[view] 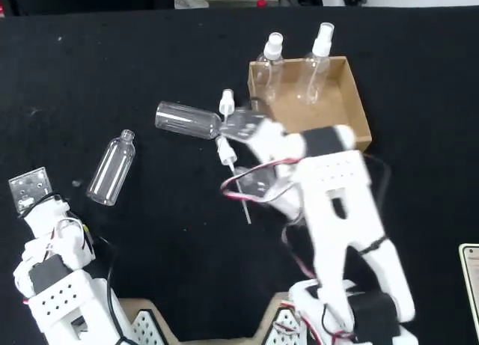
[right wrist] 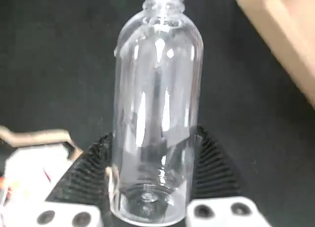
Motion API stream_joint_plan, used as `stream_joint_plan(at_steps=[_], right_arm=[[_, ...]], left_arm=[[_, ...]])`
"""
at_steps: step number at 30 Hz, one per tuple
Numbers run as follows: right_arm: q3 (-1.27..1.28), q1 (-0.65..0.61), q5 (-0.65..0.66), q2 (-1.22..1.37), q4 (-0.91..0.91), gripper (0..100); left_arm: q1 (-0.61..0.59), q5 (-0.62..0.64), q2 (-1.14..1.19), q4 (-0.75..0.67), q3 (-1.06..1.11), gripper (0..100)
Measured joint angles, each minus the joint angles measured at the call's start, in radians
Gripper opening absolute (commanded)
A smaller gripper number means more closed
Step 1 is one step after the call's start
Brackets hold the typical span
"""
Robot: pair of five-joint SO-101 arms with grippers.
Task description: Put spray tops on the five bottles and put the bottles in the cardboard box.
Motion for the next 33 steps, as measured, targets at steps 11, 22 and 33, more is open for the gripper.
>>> stream_joint_plan(at_steps=[11,22,33], right_arm=[[0.41,0.334,0.362,0.0,-0.479,5.8],[0.417,0.252,0.362,0.0,-0.365,21.7],[0.167,0.075,0.181,0.0,-0.066,28.6]], left_arm=[[0.005,0.0,0.0,-0.006,-0.002,7],[0.005,0.0,0.0,-0.006,-0.002,7],[0.005,0.0,0.0,-0.006,-0.002,7]])
